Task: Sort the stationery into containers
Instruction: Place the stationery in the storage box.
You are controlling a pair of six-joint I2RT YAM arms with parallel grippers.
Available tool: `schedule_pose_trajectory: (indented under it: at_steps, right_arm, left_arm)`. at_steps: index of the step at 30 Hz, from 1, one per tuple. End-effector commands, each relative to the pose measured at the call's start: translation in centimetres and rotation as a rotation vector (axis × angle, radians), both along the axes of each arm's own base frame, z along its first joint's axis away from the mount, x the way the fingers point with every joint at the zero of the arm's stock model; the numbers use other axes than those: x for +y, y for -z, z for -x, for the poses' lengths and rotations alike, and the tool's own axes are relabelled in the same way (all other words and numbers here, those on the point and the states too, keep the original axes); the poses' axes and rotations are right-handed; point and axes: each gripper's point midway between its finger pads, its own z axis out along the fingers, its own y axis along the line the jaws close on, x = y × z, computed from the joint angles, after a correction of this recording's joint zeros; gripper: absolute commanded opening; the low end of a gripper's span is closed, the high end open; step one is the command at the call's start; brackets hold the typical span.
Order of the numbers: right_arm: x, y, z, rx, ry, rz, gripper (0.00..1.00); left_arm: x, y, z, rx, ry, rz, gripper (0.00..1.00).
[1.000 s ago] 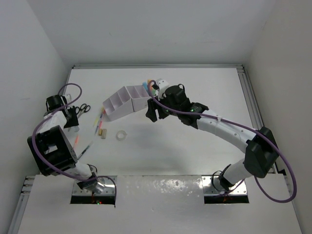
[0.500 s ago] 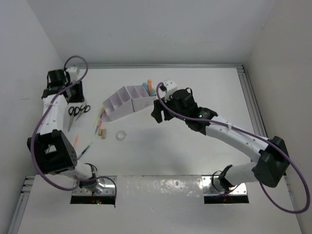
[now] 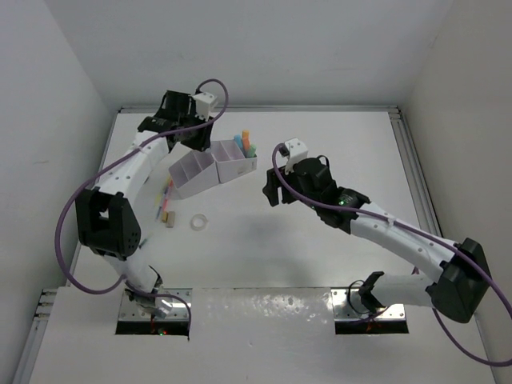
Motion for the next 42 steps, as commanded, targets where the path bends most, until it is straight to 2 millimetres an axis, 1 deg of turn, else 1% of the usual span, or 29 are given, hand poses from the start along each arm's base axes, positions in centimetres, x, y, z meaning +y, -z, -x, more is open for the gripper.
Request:
schedule_pose_trajectory:
  at_steps: [1, 7, 10, 12, 14, 17, 20, 23, 25, 28, 31, 32, 33, 34, 35, 37, 38, 39, 40, 41, 42]
  right_arm:
    - [-0.9, -1.2, -0.2, -0.030, 0.052, -0.036, 0.69]
    - [-1.5, -0.7, 0.1, -0.028, 0.065, -0.034, 0.69]
    - [-1.6, -0.6, 0.2, -0.030, 0.068, -0.029, 0.69]
    - [-1.6, -0.5, 0.1, -0.028, 0.068, -0.027, 0.69]
    - [-1.5, -0.5, 0.1, -0.028, 0.065, -0.029, 0.70]
    - [-1.2, -0.4, 0.1, -0.023, 0.057, -0.029, 0.69]
    - [-1.1, -0.4, 0.0, -0.021, 0.053, -0.031, 0.70]
    - [-1.0, -0.2, 0.0, -0.018, 0.052, -0.028, 0.70]
    - [-1.1, 0.1, 0.0, -0.011, 0.055, -0.025, 0.70]
    - [-1.0, 0.3, 0.1, -0.008, 0.050, -0.023, 0.70]
    - [-1.1, 0.4, 0.1, -0.003, 0.049, -0.016, 0.69]
    - [-1.0, 0.4, 0.1, -0.004, 0.048, -0.017, 0.70]
    - [-1.1, 0.5, 0.2, -0.003, 0.049, -0.015, 0.70]
    - [-1.1, 0.5, 0.1, -0.002, 0.049, -0.015, 0.70]
    - [-1.0, 0.5, 0.1, -0.002, 0.048, -0.015, 0.70]
    - [-1.0, 0.5, 0.1, 0.001, 0.046, -0.013, 0.70]
    - [-1.0, 0.6, 0.1, 0.000, 0.047, -0.011, 0.69]
    - [-1.0, 0.5, 0.1, 0.000, 0.048, -0.013, 0.70]
    - [-1.0, 0.6, 0.1, 0.002, 0.049, -0.013, 0.70]
    - [-1.0, 0.6, 0.1, 0.002, 0.048, -0.012, 0.70]
    - [-1.1, 0.5, 0.1, 0.001, 0.047, -0.011, 0.70]
  left_arm:
    - [0.1, -1.1, -0.4, -0.037, -0.018, -0.038, 0.00]
    - [-0.6, -0.7, 0.4, -0.024, -0.017, -0.034, 0.00]
    - [-0.3, -1.1, 0.9, -0.042, -0.028, -0.030, 0.00]
    - [0.1, -1.9, 1.0, -0.063, -0.041, -0.033, 0.00]
    - [0.6, -2.2, 1.0, -0.072, -0.051, -0.034, 0.00]
    - [1.5, -1.8, 0.8, -0.062, -0.076, -0.033, 0.00]
    - [1.5, -1.7, 0.9, -0.057, -0.071, -0.010, 0.00]
    - [1.2, -0.4, 1.0, -0.041, -0.044, -0.023, 0.00]
    - [1.2, 1.1, 0.9, -0.006, -0.042, -0.029, 0.00]
    - [1.4, 2.6, 0.6, 0.027, -0.053, -0.036, 0.00]
    - [1.3, 3.2, 0.2, 0.021, -0.051, -0.032, 0.00]
    - [1.2, 3.1, -0.2, 0.001, -0.048, -0.028, 0.00]
    - [1.3, 3.7, -0.2, 0.005, -0.049, -0.030, 0.01]
    - [1.1, 4.2, -0.3, 0.012, -0.046, -0.034, 0.05]
    - [1.1, 4.2, -0.5, 0.009, -0.048, -0.033, 0.10]
    - [1.3, 5.1, -0.8, 0.028, -0.057, -0.040, 0.17]
    - [1.3, 5.2, -0.9, 0.027, -0.057, -0.040, 0.19]
    - [1.3, 5.3, -1.0, 0.027, -0.057, -0.037, 0.27]
    - [1.1, 5.6, -1.2, 0.033, -0.054, -0.033, 0.31]
    - [0.9, 5.3, -1.4, 0.026, -0.049, -0.026, 0.35]
    - [0.6, 5.6, -1.4, 0.036, -0.041, -0.027, 0.44]
